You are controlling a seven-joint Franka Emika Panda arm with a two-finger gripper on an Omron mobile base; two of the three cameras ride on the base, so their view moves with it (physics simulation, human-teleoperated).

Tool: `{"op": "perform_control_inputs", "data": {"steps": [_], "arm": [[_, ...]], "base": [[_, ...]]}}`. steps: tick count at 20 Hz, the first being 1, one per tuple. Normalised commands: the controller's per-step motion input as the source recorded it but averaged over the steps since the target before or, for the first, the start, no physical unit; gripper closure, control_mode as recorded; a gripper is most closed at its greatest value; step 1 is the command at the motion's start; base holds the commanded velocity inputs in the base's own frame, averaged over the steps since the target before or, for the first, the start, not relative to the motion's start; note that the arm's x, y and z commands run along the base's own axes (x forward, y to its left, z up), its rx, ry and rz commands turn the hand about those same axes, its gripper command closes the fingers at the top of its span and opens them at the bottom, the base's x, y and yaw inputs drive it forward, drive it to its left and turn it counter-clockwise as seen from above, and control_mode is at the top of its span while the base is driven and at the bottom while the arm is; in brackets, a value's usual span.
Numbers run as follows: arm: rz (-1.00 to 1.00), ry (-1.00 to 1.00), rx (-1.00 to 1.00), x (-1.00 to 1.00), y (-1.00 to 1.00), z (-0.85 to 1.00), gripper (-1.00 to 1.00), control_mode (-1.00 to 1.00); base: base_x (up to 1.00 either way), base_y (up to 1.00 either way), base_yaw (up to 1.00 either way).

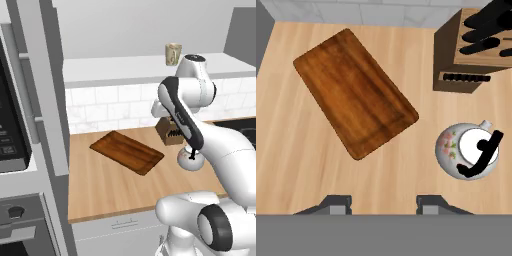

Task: Pick the kettle from the counter and place it on the tray. Then pick the mug from the cabinet and place it on the tray. Then close the cabinet doors.

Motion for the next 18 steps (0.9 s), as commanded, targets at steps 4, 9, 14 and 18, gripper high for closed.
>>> {"op": "perform_control_inputs", "data": {"steps": [4, 9, 14, 18], "arm": [[0.00, -0.11, 0.00, -0.24, 0.00, 0.00, -1.00, -1.00], [-0.02, 0.00, -0.01, -0.10, -0.46, -0.35, -1.00, -1.00], [-0.15, 0.00, 0.00, 0.00, -1.00, -0.56, -1.00, -1.00], [-0.19, 0.03, 0.00, 0.00, -0.59, -0.48, -1.00, -1.00]], "base": [[0.00, 0.00, 0.00], [0.00, 0.00, 0.00], [0.00, 0.00, 0.00], [0.00, 0.00, 0.00]]}}
